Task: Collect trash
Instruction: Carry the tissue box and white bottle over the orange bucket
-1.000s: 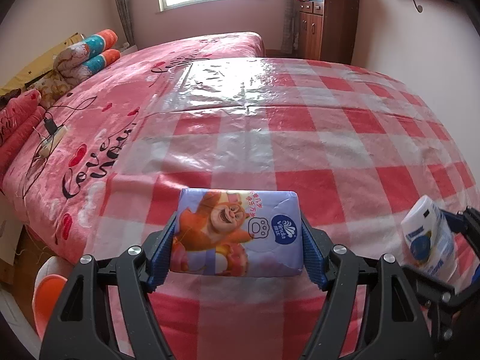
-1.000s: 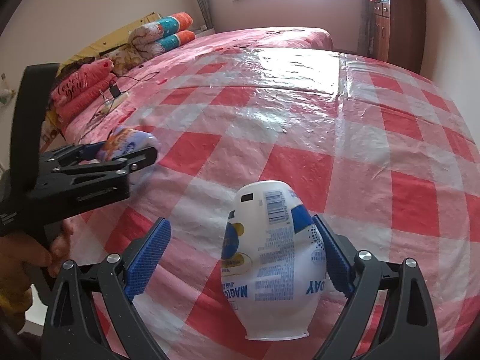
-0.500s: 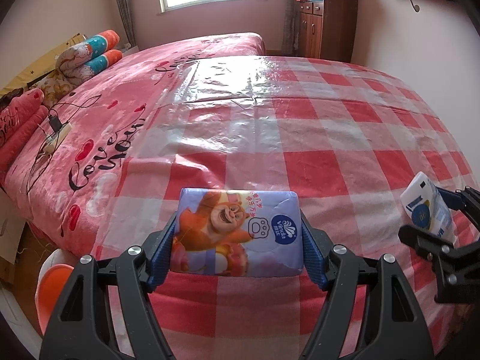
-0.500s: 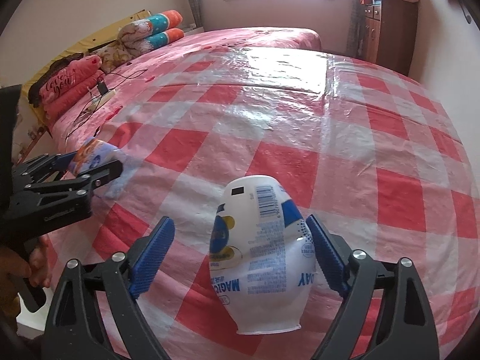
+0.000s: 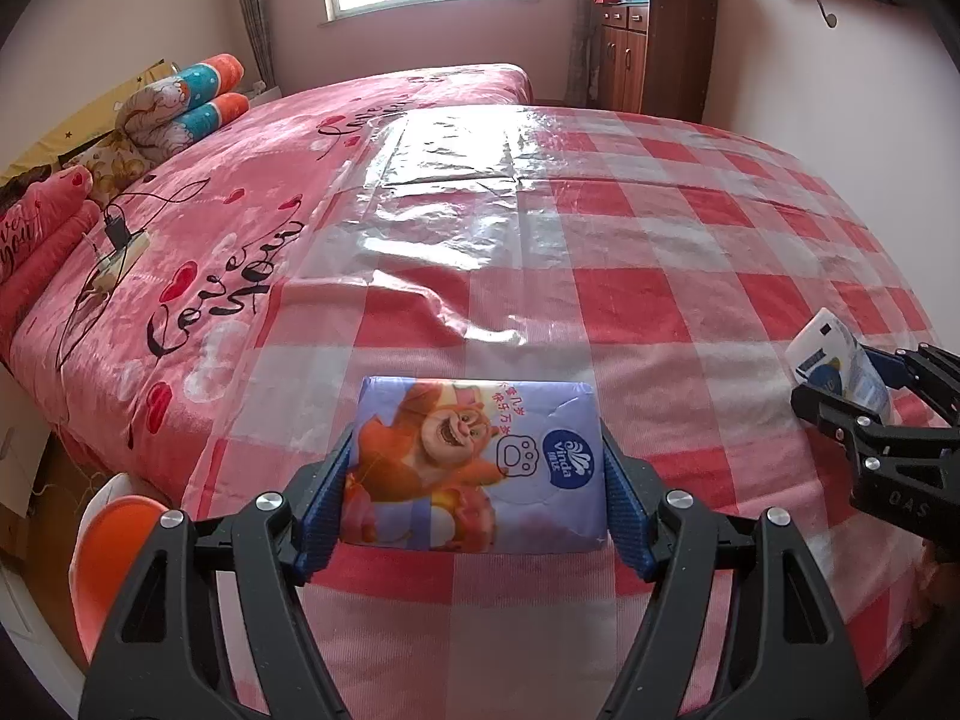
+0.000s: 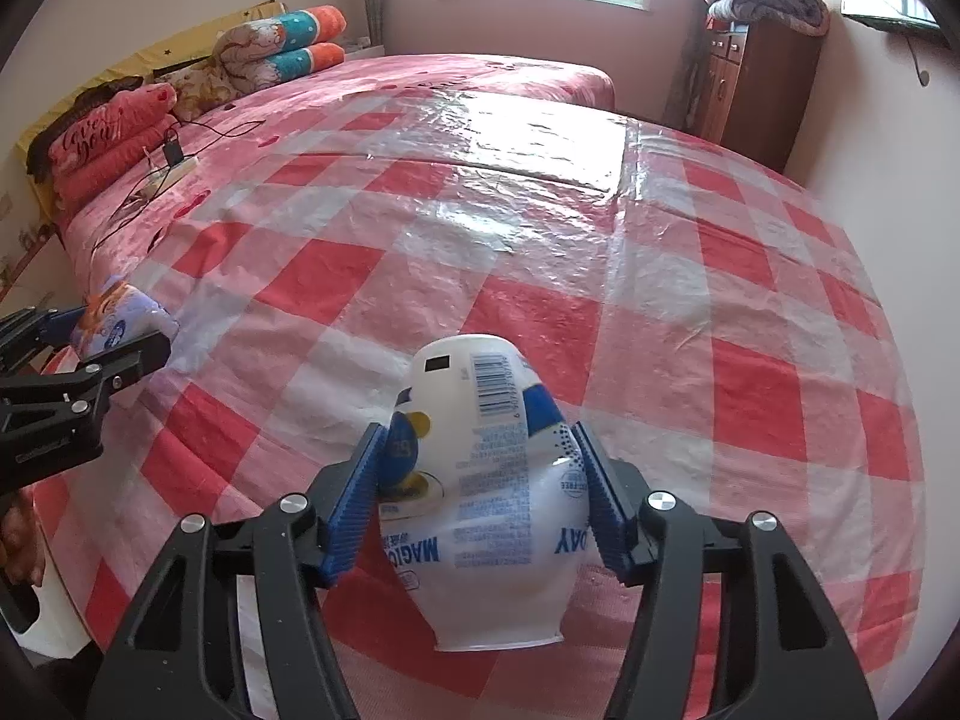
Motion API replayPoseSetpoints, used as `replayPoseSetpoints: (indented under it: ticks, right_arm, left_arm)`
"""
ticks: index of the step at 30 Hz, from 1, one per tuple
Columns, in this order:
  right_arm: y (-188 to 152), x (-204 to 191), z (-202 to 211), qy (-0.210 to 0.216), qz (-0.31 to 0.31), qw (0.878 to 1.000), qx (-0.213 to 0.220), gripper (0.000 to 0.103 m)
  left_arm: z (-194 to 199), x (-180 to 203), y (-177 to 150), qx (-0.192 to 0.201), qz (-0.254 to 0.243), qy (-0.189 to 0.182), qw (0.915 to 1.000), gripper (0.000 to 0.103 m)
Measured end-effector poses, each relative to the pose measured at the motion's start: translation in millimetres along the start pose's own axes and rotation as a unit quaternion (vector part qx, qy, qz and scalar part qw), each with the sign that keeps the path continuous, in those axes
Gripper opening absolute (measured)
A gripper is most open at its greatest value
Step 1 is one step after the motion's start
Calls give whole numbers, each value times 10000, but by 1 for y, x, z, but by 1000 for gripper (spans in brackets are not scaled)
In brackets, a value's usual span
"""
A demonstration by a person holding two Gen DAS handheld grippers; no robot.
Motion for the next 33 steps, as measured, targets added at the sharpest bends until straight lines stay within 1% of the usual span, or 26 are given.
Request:
replayPoseSetpoints:
  ticks: [5, 9, 19, 23, 33]
  right_arm:
    - [0, 0, 4, -81, 101, 9999, 81, 62]
    - [1, 3, 9, -124, 53, 9998, 172, 62]
    - [2, 9, 23, -97, -359, 9989, 291, 62]
    - [5, 2, 30, 40, -499, 9982, 338, 62]
    - [8, -31, 43, 303, -360, 9983, 349, 62]
  left_arm:
    - [9, -4, -2, 38, 53, 7, 10000, 73]
    - [15, -7, -4, 56, 121, -9, 9999, 73]
    - [32, -16, -9, 134, 220, -24, 9997, 73]
    - [39, -21, -10, 159, 260, -3, 9995, 73]
    - [58, -45, -12, 268, 351, 159, 9989, 73]
Point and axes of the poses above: each gripper's, at about its wrist camera, not at the fingertips, and z roughly against the way its jaws point, x to its right, y to its top, the point moved 10 cm from there along -z, roughly the way its jaws point, and after that the axes turned 15 degrees about x, right-handed, at the moved point
